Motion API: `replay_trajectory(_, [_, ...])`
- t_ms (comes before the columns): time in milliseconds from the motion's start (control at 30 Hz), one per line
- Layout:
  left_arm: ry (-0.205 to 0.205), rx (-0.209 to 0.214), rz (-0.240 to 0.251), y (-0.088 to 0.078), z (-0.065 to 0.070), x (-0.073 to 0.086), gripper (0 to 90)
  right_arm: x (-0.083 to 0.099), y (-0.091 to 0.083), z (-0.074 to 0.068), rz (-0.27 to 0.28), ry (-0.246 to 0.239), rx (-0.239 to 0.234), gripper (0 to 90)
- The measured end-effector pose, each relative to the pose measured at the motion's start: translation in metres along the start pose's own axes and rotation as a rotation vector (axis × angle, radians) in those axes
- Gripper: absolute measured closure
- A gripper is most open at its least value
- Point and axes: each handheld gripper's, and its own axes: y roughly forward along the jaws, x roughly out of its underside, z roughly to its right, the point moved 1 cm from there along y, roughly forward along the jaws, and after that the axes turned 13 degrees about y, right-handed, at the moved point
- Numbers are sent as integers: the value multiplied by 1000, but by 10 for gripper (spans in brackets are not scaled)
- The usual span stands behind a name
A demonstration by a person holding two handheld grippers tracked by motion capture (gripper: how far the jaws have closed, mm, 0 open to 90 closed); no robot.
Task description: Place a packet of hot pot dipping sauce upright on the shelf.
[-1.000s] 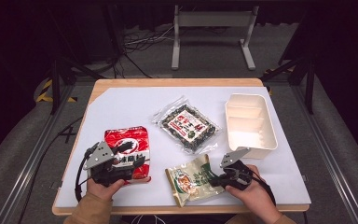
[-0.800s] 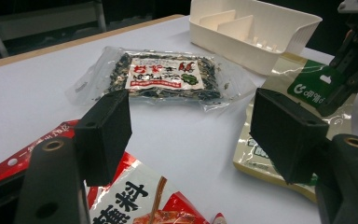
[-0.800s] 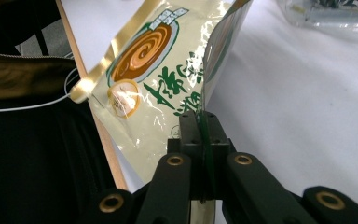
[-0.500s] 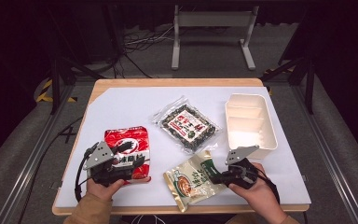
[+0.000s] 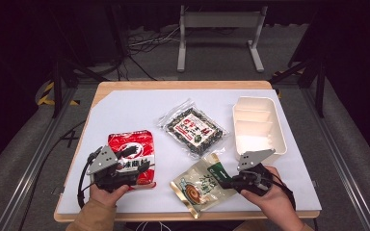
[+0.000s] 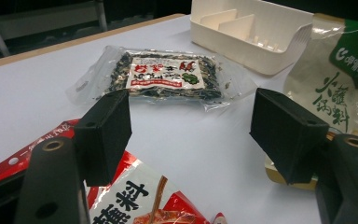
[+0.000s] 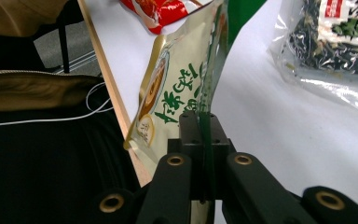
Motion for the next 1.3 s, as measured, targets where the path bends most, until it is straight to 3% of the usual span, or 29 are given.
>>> replay_trajectory(600, [-14,-10,-3,0,-1,1,292,-23,-27,-19,11,-66,22,896])
replay_trajectory(1300, [-14,-10,-8,0,-1,1,291,-48,-54,-12,29,-98,98,896])
